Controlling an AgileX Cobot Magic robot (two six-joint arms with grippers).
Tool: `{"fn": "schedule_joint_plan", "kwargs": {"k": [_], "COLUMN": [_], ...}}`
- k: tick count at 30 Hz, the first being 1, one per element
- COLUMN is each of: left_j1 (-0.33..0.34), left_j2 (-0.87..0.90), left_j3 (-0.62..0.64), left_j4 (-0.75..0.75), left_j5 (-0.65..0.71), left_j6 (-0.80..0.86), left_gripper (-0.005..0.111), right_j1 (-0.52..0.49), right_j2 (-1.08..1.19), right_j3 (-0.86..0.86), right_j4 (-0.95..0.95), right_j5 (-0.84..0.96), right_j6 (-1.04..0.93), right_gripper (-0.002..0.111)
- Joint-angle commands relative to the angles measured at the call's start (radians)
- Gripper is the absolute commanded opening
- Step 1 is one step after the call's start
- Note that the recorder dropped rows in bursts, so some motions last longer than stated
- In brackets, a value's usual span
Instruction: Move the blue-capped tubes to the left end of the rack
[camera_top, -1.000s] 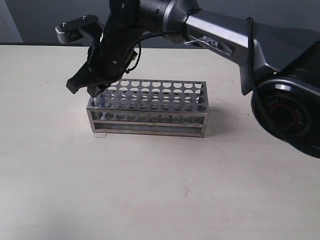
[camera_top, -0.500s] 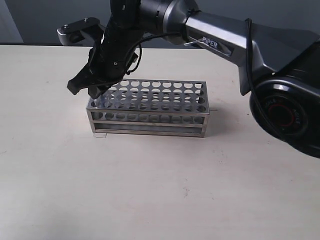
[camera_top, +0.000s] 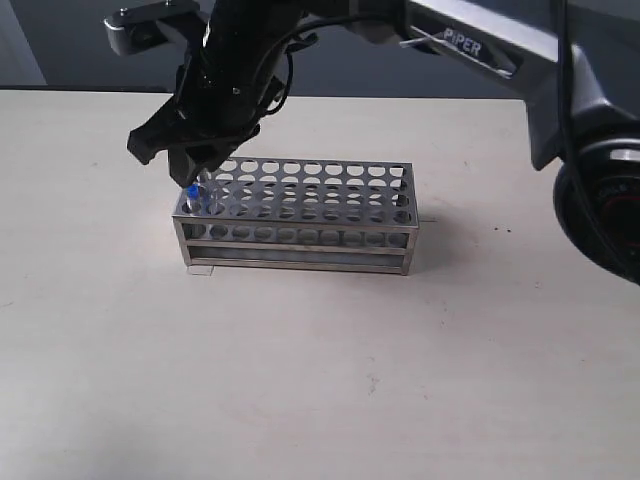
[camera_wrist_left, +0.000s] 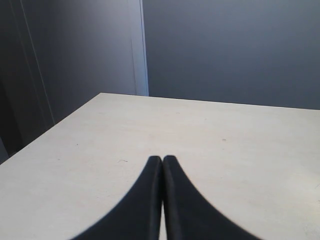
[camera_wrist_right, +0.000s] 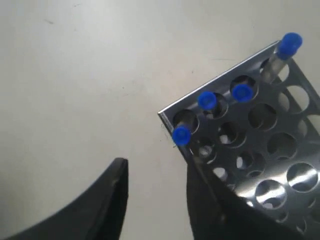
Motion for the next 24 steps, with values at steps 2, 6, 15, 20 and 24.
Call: {"fn": "schedule_joint_plan", "kwargs": {"k": [2,6,15,20,24], "left_j1": [-0.006,-0.006,-0.006,-0.006,-0.006], "left_j2": [0.003,0.003,0.003,0.003,0.003], "left_j3": [0.003,0.003,0.003,0.003,0.003], "left_j4": [-0.005,-0.005,-0.005,-0.005,-0.005], "left_j5": [-0.003,-0.003,-0.007,-0.003,-0.003], "left_j6": [0.000,0.000,0.000,0.000,0.000], "left_gripper": [0.000,0.000,0.000,0.000,0.000], "right_j1": [-0.001,-0.001,-0.001,-0.001,-0.001], "right_j2": [-0.075,-0.141,-0.377,-0.497,-0.556], "right_j3": [0.000,0.000,0.000,0.000,0.000], "right_j4": [-0.017,-0.025,0.091,0.087,0.077], "right_j5": [0.035,0.035,0.035,0.035,0.035], "right_j6": [0.008,0.025,0.107,0.163,0.151], "right_gripper": [0.038,0.036,-0.001,-0.001,-0.001]}}
